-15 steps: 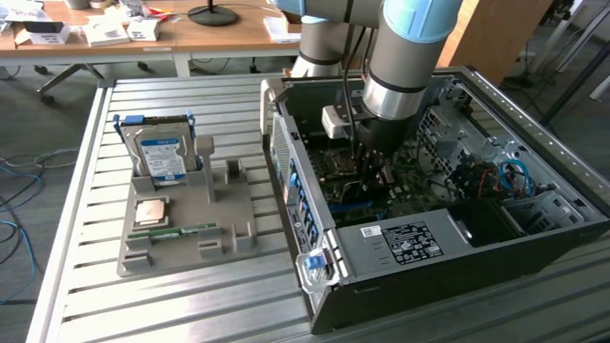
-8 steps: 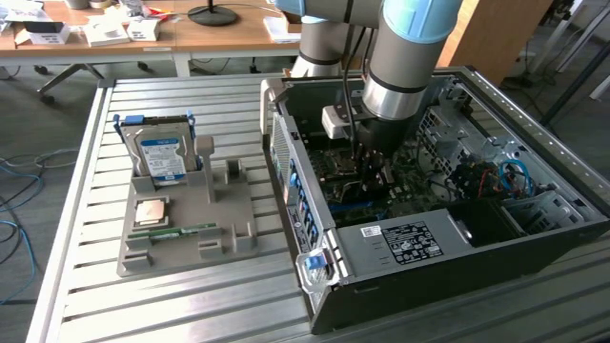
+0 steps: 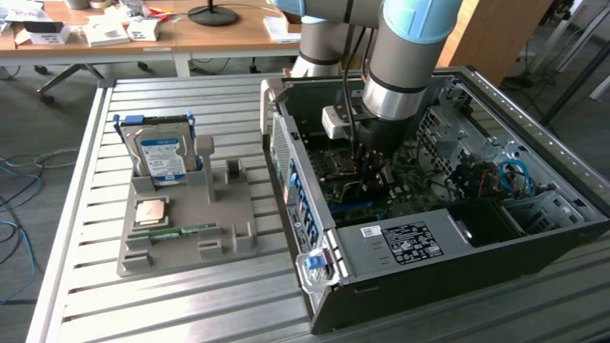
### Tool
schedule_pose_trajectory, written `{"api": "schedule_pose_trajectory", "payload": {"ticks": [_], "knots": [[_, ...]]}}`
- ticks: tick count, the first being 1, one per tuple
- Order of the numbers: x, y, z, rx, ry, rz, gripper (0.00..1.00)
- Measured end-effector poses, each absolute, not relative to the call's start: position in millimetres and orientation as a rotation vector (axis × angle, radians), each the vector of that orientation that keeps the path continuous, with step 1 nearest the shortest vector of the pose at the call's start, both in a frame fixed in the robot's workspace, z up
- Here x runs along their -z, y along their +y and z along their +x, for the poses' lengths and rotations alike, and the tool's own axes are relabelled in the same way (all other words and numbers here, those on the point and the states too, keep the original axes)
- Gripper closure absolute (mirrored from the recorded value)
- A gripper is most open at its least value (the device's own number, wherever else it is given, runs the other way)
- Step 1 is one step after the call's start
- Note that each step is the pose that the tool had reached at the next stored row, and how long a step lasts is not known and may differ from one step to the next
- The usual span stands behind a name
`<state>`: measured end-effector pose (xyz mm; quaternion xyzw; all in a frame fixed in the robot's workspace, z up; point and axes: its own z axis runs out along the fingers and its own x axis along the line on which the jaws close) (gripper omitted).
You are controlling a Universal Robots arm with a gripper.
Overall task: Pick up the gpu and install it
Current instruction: 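Insert the gpu into the slot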
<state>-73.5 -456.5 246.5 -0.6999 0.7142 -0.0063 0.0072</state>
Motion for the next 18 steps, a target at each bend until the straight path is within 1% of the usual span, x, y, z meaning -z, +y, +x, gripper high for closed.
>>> {"api": "schedule_pose_trajectory", "payload": {"ticks": [5,6,18], "knots": [[-246.5,-456.5,-73.6,0.02,2.234,-2.189,0.73],[-246.5,-456.5,-73.6,0.02,2.233,-2.189,0.67],[-246.5,-456.5,-73.6,0.02,2.233,-2.189,0.67]]}}
